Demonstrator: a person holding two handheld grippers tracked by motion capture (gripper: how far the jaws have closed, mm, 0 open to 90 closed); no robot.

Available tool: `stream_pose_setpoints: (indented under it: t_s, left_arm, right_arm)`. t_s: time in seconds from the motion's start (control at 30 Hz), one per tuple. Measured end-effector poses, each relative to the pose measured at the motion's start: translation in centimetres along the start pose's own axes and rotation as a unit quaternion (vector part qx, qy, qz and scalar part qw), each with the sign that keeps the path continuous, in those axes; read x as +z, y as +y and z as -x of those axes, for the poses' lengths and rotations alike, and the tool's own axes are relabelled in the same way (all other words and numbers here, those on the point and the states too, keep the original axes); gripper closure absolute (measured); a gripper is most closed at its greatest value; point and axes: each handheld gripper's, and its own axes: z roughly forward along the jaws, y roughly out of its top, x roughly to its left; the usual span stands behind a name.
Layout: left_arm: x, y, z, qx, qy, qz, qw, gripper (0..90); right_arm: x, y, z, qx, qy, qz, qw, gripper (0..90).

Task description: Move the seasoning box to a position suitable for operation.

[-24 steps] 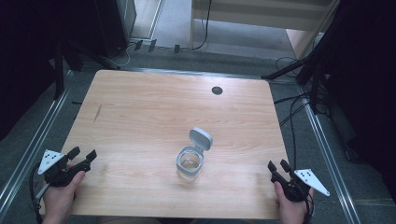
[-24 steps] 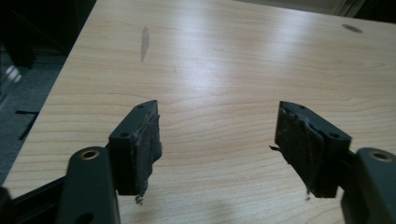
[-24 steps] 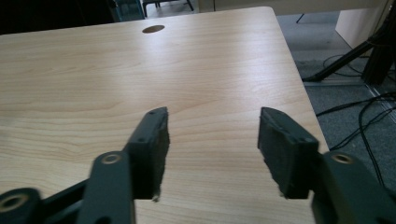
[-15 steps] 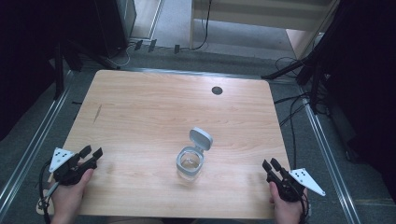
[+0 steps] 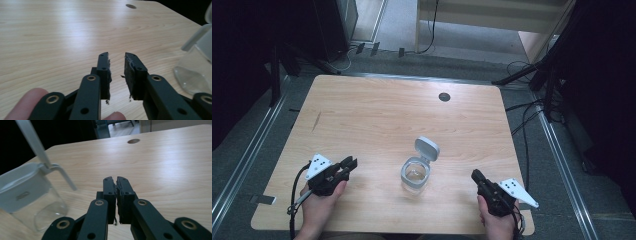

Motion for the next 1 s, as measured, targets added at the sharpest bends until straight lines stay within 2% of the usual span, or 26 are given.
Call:
stream_pose_setpoints:
  t_s: [0.2, 0.33, 0.37, 0.43, 0.53, 0.7, 0.9, 1.0]
  left_arm:
    - [1.7, 0.8, 2.7, 0.012, -0.031, -0.010, 0.9994, 86.8]
    - [2.7, 1.0, 4.4, 0.025, -0.053, -0.018, 0.9981, 88.9]
    - [2.8, 1.0, 4.8, 0.030, -0.057, -0.020, 0.9977, 89.8]
    - [3.1, 1.2, 5.4, 0.033, -0.064, -0.020, 0.9972, 90.0]
    - [3.4, 1.5, 5.8, 0.031, -0.073, -0.022, 0.9966, 90.0]
    - [3.9, 1.6, 7.1, 0.045, -0.087, -0.027, 0.9949, 90.0]
    - [4.3, 1.4, 8.2, 0.050, -0.103, -0.034, 0.9928, 90.0]
    - [4.3, 1.3, 8.7, 0.055, -0.106, -0.036, 0.9922, 90.0]
  right_arm:
    - [1.2, -0.2, -3.1, -0.003, 0.033, -0.010, 0.9994, 89.6]
    - [1.7, -0.3, -4.0, 0.000, 0.044, -0.014, 0.9989, 90.0]
    - [2.1, -0.4, -4.6, 0.003, 0.053, -0.020, 0.9984, 90.0]
    - [2.3, -0.4, -4.9, 0.003, 0.057, -0.022, 0.9981, 90.0]
    - [3.0, -0.6, -6.2, -0.002, 0.072, -0.027, 0.9971, 90.0]
    - [3.6, -0.8, -7.1, 0.001, 0.079, -0.034, 0.9963, 90.0]
    - [4.3, -1.2, -8.1, 0.007, 0.081, -0.041, 0.9958, 90.0]
    - [4.7, -1.3, -8.7, -0.002, 0.078, -0.045, 0.9960, 90.0]
